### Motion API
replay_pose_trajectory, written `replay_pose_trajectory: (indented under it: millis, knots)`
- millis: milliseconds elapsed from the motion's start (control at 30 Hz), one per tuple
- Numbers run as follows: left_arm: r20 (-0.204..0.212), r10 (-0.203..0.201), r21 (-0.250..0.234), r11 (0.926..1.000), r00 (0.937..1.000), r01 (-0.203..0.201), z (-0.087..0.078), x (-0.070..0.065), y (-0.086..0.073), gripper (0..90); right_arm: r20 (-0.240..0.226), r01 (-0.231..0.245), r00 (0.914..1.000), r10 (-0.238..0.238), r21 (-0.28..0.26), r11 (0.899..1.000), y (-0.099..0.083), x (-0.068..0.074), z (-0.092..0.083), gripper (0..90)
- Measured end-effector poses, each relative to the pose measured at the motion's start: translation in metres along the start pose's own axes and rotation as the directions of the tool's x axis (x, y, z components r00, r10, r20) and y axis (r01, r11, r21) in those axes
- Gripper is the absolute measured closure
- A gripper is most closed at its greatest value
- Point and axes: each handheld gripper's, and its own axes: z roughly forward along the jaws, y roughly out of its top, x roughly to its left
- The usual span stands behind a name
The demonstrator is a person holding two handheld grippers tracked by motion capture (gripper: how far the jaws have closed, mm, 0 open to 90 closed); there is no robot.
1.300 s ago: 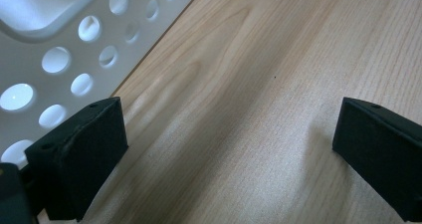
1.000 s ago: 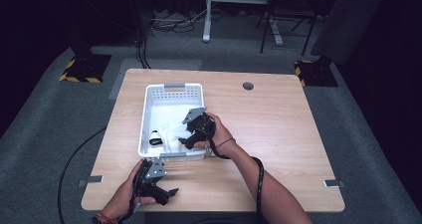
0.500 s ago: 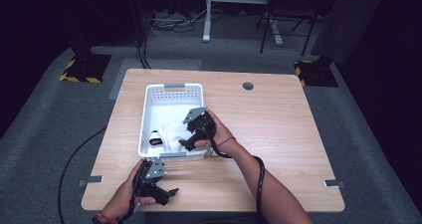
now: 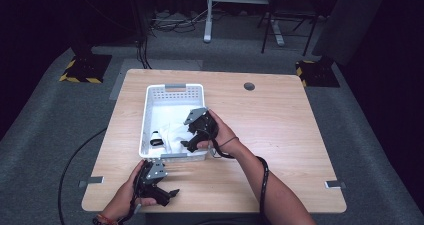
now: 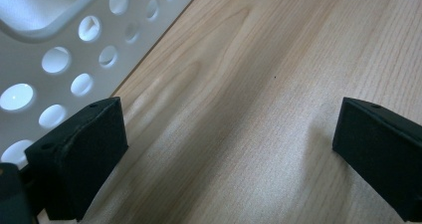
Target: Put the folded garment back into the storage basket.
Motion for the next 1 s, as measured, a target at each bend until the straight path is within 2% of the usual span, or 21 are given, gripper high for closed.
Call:
replay_pose_trajectory:
  millis: [200,467,1000]
  knots:
    - [0.000,0.000,0.000,1.0000,1.0000,0.000,0.000,0.000,0.000,0.7,0.005,0.011,0.9999,-0.011,-0.004,1.000,-0.001,-0.001,-0.006,4.3]
    - [-0.001,0.000,0.000,1.0000,1.0000,0.000,0.000,0.000,0.000,0.7,0.040,0.027,0.9988,-0.027,-0.006,1.000,-0.003,-0.004,-0.016,4.3]
    - [0.001,-0.002,0.000,1.0000,1.0000,0.002,0.000,0.000,0.000,0.7,0.060,0.044,0.9973,-0.042,-0.027,0.999,-0.009,-0.005,-0.038,4.3]
